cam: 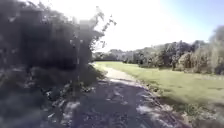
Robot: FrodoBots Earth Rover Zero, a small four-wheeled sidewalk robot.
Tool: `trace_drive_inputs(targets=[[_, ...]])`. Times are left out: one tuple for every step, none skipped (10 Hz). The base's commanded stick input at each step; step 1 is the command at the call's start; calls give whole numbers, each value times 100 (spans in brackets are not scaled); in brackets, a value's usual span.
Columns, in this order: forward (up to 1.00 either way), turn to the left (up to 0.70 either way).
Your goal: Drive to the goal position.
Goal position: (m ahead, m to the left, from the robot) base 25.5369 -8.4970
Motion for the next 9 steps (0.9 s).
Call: trace_drive_inputs(targets=[[50, 0], [50, 0], [50, 0], [50, 0], [50, 0], [50, 0], [50, -27], [50, -27], [50, -27]])
